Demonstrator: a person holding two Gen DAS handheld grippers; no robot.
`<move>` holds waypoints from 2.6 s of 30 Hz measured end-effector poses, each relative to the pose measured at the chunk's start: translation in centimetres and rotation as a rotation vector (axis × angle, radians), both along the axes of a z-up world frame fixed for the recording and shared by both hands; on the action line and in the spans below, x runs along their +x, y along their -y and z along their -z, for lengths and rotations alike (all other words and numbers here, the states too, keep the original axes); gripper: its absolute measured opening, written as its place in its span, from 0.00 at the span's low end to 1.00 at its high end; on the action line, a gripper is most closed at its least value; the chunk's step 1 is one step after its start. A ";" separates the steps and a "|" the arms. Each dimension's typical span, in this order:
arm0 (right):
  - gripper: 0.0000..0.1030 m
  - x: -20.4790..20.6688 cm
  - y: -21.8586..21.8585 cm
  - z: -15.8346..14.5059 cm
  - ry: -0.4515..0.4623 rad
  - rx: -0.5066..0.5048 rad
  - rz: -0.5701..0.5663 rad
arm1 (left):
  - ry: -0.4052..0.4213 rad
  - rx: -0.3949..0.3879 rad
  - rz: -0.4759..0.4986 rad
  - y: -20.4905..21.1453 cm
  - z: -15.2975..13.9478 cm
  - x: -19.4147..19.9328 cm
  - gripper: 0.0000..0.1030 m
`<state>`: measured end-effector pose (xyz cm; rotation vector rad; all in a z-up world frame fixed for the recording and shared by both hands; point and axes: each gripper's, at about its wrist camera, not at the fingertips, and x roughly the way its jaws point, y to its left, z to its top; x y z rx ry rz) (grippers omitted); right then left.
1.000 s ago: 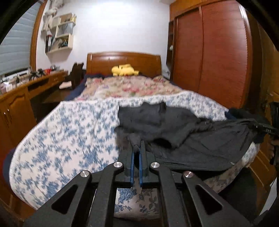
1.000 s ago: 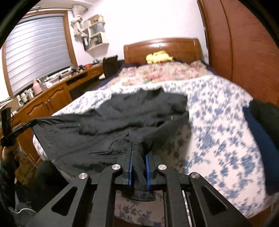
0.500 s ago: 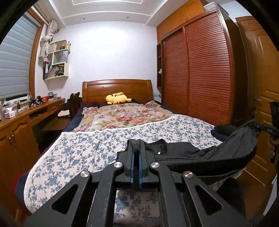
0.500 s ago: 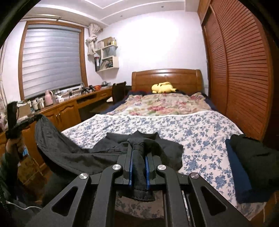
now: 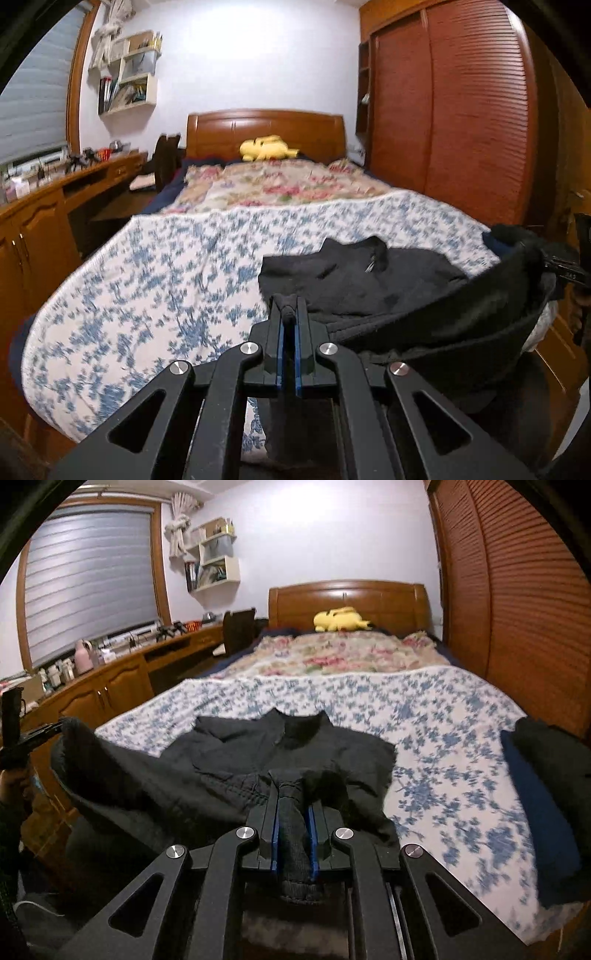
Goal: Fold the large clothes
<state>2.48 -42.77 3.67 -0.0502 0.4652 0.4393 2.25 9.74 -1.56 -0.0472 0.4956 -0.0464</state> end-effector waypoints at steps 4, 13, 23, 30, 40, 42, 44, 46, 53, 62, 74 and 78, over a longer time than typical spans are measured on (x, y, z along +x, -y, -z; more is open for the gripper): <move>0.12 5.9 -2.7 1.5 -0.047 -0.053 0.018 | -0.035 -0.010 -0.020 -0.8 1.6 3.2 0.04; 0.12 16.5 -4.0 0.9 -0.099 -0.074 0.059 | -0.015 0.023 -0.010 -0.8 1.3 11.3 0.05; 0.13 27.1 -5.2 1.5 -0.149 -0.136 0.176 | -0.061 0.009 0.037 0.6 3.0 16.7 0.25; 0.13 32.5 -5.2 2.2 -0.181 -0.124 0.262 | -0.053 -0.056 0.083 0.7 4.0 17.1 0.36; 0.25 38.2 -8.1 2.2 -0.267 -0.162 0.313 | -0.091 -0.072 0.173 2.1 5.5 17.4 0.64; 0.37 37.9 -8.0 1.8 -0.277 -0.137 0.309 | -0.095 -0.073 0.171 2.2 5.7 17.3 0.64; 0.57 37.2 -7.3 0.6 -0.236 -0.108 0.328 | -0.095 -0.080 0.170 2.2 5.7 17.2 0.64; 0.75 36.6 -6.3 -0.8 -0.199 -0.080 0.351 | -0.092 -0.080 0.168 2.3 5.7 17.1 0.64; 0.76 34.5 -6.4 -0.8 -0.205 -0.187 0.311 | -0.082 -0.074 0.179 3.0 5.5 17.0 0.64; 0.74 32.2 -12.9 -0.4 -0.182 -0.207 0.083 | -0.087 -0.057 0.184 3.4 5.7 16.9 0.64; 0.43 36.0 -21.2 4.5 -0.322 -0.348 0.011 | -0.096 -0.061 0.177 2.6 6.1 16.8 0.64; 0.30 37.1 -21.6 4.0 -0.273 -0.336 0.040 | -0.106 -0.064 0.188 2.6 6.4 16.9 0.64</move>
